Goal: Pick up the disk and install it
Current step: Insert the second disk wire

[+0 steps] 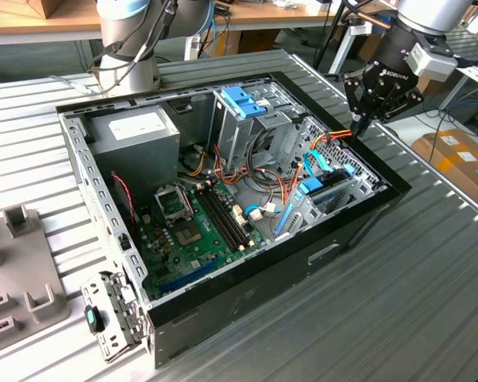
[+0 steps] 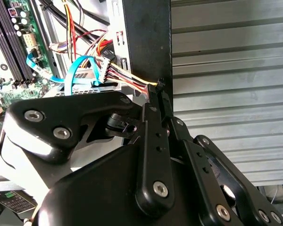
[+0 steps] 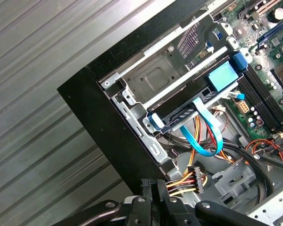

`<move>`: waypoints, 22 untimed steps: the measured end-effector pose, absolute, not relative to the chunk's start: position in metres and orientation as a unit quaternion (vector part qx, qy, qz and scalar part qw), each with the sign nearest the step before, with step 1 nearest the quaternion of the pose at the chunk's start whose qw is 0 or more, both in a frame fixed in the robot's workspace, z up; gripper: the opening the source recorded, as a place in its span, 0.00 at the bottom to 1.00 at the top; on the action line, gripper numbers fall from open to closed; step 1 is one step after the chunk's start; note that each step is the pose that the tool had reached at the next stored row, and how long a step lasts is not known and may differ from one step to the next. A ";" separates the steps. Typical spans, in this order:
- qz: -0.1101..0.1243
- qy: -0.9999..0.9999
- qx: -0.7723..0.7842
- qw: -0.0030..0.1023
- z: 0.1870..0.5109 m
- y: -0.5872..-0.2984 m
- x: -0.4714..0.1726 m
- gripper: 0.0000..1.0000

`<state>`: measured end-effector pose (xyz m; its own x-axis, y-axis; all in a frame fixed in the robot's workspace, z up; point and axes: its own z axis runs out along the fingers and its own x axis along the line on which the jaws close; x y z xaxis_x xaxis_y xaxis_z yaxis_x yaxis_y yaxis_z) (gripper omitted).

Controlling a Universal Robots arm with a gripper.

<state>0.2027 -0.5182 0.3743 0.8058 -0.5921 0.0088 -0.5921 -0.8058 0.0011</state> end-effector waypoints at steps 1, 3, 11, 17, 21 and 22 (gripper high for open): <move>0.004 -0.312 0.950 0.002 0.374 -0.518 0.203 0.16; 0.004 -0.312 0.950 0.002 0.374 -0.518 0.203 0.16; 0.004 -0.313 0.950 0.002 0.374 -0.518 0.192 0.16; 0.004 -0.315 0.949 0.002 0.374 -0.518 0.180 0.16; 0.004 -0.317 0.948 0.002 0.374 -0.518 0.173 0.16; 0.004 -0.318 0.948 0.002 0.374 -0.518 0.172 0.16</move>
<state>0.1719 -0.5183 0.3736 0.7983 -0.6022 0.0095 -0.6022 -0.7983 0.0012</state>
